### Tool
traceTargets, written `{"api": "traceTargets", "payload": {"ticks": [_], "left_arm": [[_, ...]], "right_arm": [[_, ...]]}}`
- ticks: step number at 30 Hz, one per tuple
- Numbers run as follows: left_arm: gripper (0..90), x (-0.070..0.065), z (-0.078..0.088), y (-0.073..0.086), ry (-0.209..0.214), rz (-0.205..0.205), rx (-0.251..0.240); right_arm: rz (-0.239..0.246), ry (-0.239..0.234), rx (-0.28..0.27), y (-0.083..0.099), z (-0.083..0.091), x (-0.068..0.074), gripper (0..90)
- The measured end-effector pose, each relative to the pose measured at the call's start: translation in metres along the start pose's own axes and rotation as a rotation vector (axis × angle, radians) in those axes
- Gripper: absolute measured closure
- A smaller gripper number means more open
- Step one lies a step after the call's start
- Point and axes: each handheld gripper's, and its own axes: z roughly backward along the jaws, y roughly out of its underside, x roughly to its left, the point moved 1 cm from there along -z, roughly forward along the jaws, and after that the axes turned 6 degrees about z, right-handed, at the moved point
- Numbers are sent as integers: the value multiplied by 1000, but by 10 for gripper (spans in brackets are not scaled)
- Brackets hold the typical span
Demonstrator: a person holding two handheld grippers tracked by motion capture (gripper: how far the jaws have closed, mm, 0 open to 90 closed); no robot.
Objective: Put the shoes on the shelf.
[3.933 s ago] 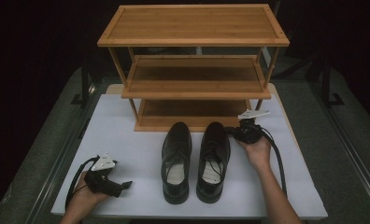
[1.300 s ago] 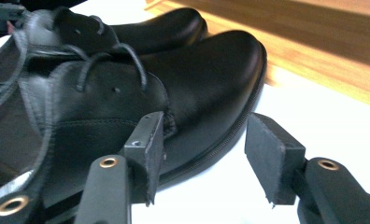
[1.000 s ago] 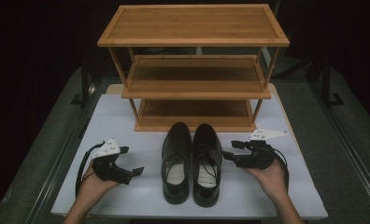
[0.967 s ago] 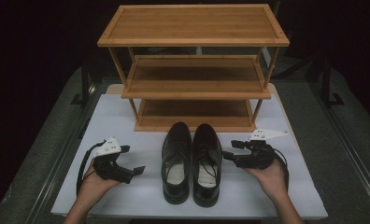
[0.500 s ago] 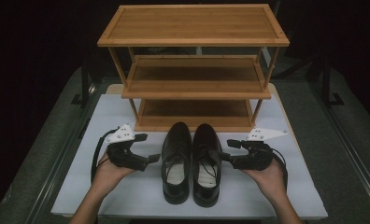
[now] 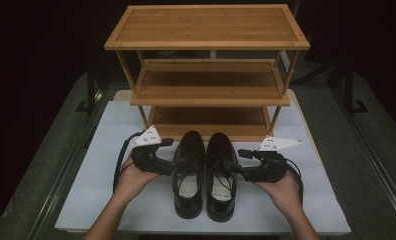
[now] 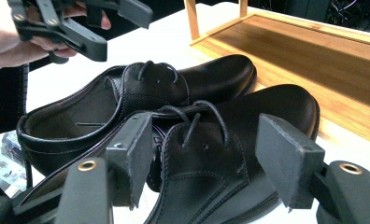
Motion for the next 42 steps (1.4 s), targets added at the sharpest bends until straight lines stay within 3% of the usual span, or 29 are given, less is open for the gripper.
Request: {"api": "traceTargets", "payload": {"ticks": [9,16,19,24,29,32,38,42], "left_arm": [[173,-3,-7,7,-37,-30,58],[218,-6,-12,11,-21,-53,94],[254,-5,-12,12,-2,-40,90],[418,-6,-11,12,60,-40,95],[424,-8,-11,13,49,-50,102],[424,-8,-12,14,55,-40,100],[424,-5,-8,15,43,-45,105],[527,-8,-8,15,63,-66,108]], "right_arm": [[5,-8,20,0,-10,2,359],[12,0,57,4,-22,3,359],[14,10,72,7,-24,1,380],[-12,-30,65,11,-26,-1,424],[25,-18,120,15,-32,4,428],[8,-24,111,17,-31,2,441],[22,-22,105,16,-28,2,487],[27,-27,104,16,-28,4,548]]}}
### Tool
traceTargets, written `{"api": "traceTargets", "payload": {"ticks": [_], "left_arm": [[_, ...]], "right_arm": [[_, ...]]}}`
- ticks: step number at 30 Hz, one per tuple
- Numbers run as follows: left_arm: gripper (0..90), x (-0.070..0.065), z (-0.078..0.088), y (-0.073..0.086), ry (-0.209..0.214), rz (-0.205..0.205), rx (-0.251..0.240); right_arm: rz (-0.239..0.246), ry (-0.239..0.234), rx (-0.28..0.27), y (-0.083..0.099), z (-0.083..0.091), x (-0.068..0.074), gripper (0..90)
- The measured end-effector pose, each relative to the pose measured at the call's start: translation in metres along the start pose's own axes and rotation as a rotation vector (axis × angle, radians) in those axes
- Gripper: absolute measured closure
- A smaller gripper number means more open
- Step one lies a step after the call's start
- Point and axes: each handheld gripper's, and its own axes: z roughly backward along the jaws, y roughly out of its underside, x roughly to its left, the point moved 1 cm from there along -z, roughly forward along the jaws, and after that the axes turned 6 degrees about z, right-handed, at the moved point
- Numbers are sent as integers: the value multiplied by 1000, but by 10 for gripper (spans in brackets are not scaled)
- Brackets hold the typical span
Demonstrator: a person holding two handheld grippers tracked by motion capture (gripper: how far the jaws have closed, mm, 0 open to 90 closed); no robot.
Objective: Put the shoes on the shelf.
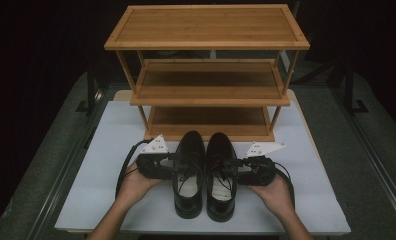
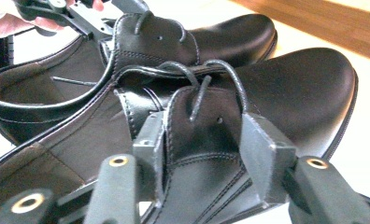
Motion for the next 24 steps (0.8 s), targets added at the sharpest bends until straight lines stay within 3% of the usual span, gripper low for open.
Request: {"api": "traceTargets", "payload": {"ticks": [7,16,20,24], "left_arm": [[674,-4,6,-1,-15,-32,7],[782,6,18,2,-41,-20,4],[846,3,20,1,-87,-44,9],[865,3,23,1,-118,-41,2]], "right_arm": [[12,5,-3,0,4,1,680],[13,35,-21,3,14,-6,788],[20,77,-27,4,18,-7,834],[7,100,-36,4,20,-10,853]]}}
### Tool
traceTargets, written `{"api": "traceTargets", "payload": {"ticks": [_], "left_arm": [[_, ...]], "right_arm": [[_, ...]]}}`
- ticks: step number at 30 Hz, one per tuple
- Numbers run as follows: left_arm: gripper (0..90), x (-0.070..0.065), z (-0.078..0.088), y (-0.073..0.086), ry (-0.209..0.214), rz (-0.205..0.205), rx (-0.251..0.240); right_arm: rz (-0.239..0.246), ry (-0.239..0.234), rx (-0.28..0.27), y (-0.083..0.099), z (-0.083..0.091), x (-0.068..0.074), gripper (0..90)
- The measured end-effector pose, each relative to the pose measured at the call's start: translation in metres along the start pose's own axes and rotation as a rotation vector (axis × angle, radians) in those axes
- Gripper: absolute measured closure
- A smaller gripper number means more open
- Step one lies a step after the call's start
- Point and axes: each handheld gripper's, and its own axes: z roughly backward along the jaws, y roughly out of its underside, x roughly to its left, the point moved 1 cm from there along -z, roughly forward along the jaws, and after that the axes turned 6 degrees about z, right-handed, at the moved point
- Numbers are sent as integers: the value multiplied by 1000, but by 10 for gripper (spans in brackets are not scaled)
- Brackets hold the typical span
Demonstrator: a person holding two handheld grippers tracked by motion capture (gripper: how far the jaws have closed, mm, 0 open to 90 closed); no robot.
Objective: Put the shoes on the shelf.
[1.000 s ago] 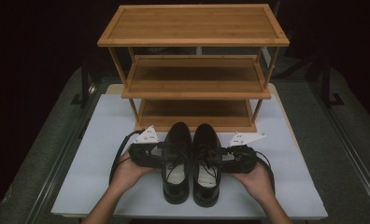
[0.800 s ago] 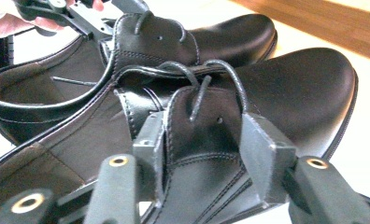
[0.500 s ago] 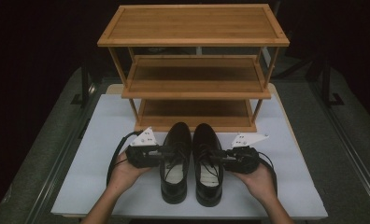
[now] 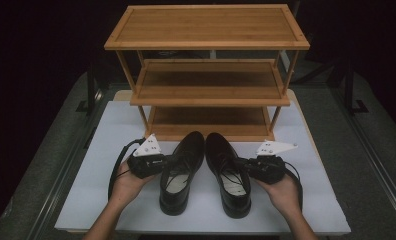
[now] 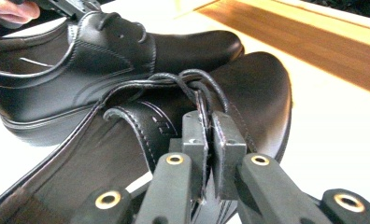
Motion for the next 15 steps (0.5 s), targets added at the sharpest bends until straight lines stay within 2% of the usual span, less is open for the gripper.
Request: {"api": "traceTargets", "payload": {"ticks": [6,15], "left_arm": [[869,2,5,-2,-37,14,-26],[870,6,10,-7,-43,42,-54]], "right_arm": [[5,40,-9,-2,2,-1,859],[8,59,-14,-8,5,-3,863]]}}
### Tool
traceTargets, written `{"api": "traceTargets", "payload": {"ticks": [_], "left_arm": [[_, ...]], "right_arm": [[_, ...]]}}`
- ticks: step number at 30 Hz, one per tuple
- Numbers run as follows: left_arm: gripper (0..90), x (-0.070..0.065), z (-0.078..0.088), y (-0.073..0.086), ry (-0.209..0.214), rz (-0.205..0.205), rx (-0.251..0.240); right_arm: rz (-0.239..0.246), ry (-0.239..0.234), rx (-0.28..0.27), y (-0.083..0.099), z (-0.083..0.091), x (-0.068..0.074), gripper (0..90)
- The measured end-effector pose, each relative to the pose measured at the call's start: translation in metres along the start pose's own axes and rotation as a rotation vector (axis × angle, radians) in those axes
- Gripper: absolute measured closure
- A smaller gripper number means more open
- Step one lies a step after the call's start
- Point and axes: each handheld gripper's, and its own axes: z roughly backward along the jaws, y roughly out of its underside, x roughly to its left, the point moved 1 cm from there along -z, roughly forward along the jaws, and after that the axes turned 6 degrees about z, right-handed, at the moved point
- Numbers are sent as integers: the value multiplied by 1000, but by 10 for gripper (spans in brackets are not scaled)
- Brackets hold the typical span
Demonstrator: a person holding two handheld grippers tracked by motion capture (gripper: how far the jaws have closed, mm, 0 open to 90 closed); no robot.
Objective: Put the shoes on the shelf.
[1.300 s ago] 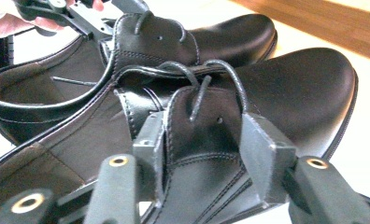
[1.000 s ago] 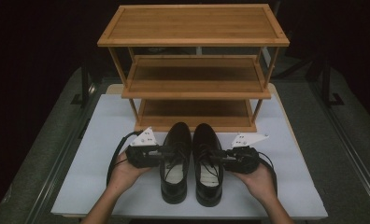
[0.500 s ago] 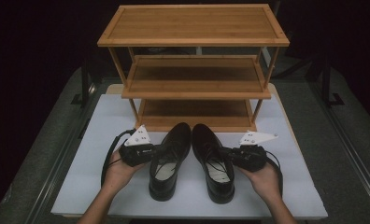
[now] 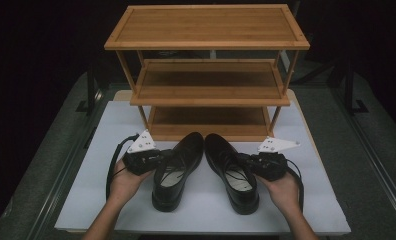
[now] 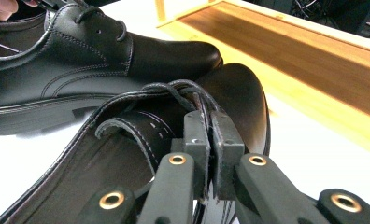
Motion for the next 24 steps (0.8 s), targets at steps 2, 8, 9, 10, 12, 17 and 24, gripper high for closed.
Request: {"api": "traceTargets", "payload": {"ticks": [2,8,9,10,12,17,24], "left_arm": [[870,1,1,-3,-5,-3,-7],[870,8,3,-12,-12,13,-37],[870,9,3,-14,-15,15,-42],[870,10,2,-16,-16,17,-42],[870,12,-1,-20,-26,18,-47],[870,22,-11,-29,-43,22,-58],[871,33,-29,-43,-84,11,-61]], "right_arm": [[3,2,-3,-3,1,0,863],[2,14,-25,-15,3,-6,863],[3,17,-30,-17,2,-8,863],[2,22,-32,-20,2,-10,864],[-1,30,-35,-24,-1,-14,864],[-13,60,-37,-33,-7,-26,864],[-25,110,-37,-42,-19,-43,864]]}}
